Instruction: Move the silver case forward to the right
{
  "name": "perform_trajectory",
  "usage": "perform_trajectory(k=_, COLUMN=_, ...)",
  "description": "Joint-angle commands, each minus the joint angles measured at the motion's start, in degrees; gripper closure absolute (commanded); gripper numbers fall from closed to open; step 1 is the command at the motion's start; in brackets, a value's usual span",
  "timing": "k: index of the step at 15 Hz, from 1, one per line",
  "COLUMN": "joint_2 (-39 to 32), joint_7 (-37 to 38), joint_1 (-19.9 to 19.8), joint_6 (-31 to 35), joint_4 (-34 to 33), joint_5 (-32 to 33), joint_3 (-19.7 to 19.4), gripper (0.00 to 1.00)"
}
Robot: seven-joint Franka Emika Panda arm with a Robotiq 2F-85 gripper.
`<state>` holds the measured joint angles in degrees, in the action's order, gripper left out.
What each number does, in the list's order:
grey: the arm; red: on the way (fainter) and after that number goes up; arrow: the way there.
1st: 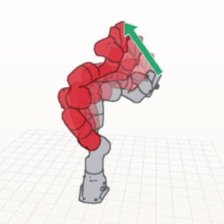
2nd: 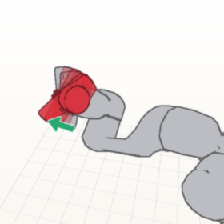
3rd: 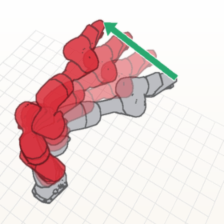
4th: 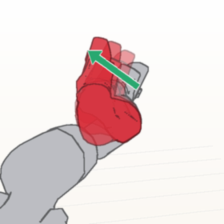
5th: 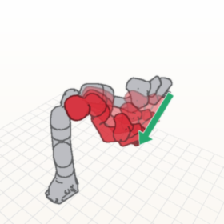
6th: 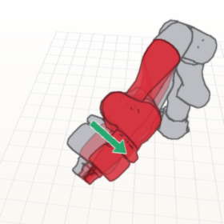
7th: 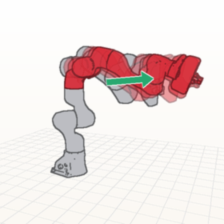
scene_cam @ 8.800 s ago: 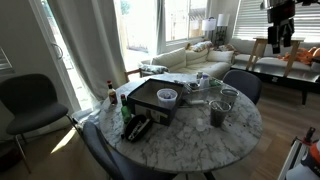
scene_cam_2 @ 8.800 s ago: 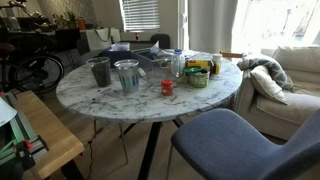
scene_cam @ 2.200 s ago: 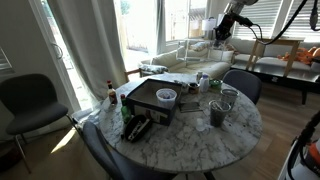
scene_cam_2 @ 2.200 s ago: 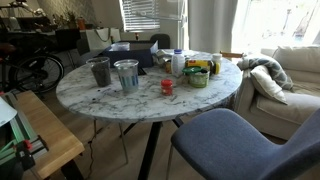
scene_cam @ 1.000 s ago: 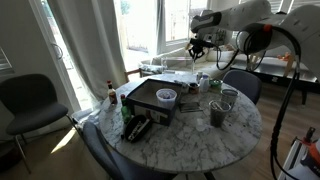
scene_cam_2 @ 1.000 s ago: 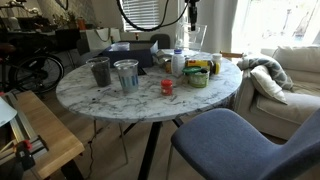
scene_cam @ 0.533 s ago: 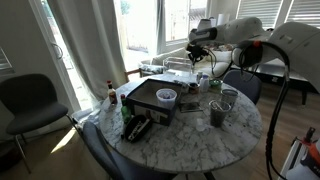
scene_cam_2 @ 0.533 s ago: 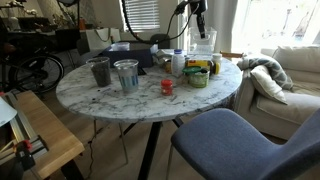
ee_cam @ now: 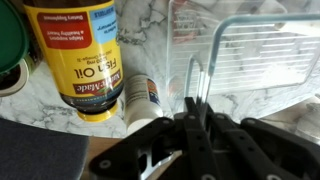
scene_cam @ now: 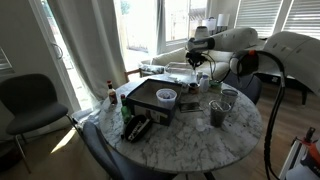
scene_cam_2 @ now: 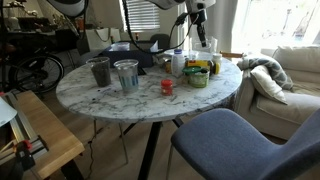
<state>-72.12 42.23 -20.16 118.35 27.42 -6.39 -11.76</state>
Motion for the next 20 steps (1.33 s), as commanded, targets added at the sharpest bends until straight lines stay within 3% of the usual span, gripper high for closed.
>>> perform_trajectory(k=1, joint_2=-2.6, joint_7=-0.7, joint_1=-1.1, joint_6=-1.3, joint_4=-6.6, joint_5=1.3, joint_3=1.7, gripper=0.64)
perform_trajectory(k=2, joint_2=1.1, joint_7=-1.8, joint_1=-0.4, joint_6=1.6, joint_4=-0.9, joint_5=1.5, joint_3=1.9, gripper=0.55)
perform_trajectory(k=4, joint_2=2.7, joint_7=-4.5, joint_1=-0.6, joint_6=1.0, joint_4=-1.2, joint_5=0.8, joint_3=3.2, gripper=0.4)
perform_trajectory(k=7, joint_2=7.0, joint_7=-13.7, joint_1=-1.3, joint_6=-4.1, joint_4=-0.3, joint_5=-1.2, joint_3=7.3, gripper=0.17)
perform_trajectory(k=9, joint_2=9.9, joint_7=-19.0, joint_1=-1.5, joint_6=-9.4, joint_4=0.3, joint_5=-0.8, joint_3=8.1, gripper=0.02)
perform_trajectory(k=14, joint_2=16.6, joint_7=-33.5, joint_1=-3.7, joint_6=-23.8, joint_4=0.3, joint_5=0.0, joint_3=8.9, gripper=0.0)
perform_trajectory(k=18, joint_2=19.4, joint_7=-48.0, joint_1=-6.7, joint_6=-31.1, joint_4=0.0, joint_5=0.2, joint_3=9.2, gripper=0.0)
perform_trajectory(k=19, joint_2=18.4, joint_7=-42.0, joint_1=-5.1, joint_6=-28.3, joint_4=-0.9, joint_5=0.4, joint_3=8.3, gripper=0.0)
perform_trajectory(k=20, joint_2=18.9, joint_7=-44.6, joint_1=-5.8, joint_6=-29.4, joint_4=-0.9, joint_5=0.4, joint_3=8.4, gripper=0.0)
